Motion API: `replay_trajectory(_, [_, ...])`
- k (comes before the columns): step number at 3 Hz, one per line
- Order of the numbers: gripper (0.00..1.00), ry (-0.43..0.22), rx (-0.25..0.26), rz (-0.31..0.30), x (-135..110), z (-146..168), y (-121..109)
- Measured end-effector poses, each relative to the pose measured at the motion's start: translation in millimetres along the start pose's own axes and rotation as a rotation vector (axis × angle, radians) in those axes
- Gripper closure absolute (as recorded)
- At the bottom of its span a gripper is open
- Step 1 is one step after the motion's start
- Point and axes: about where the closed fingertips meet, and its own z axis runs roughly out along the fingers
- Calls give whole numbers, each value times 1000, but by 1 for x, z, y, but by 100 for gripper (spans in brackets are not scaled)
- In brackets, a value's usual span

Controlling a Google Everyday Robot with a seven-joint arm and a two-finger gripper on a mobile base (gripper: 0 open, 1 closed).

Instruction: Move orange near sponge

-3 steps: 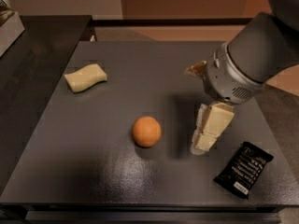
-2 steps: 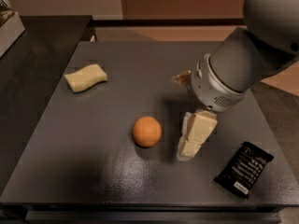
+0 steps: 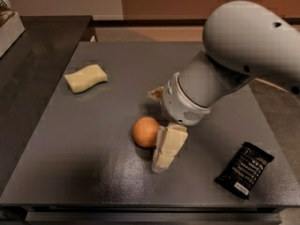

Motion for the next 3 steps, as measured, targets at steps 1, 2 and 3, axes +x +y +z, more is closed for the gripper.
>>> replay_trajectory(1, [0, -6, -7, -2, -2, 5, 0])
replay_trajectory(2, [17, -7, -17, -4, -8, 15, -2])
replay_trajectory(3, [39, -7, -17, -1, -9, 18, -6])
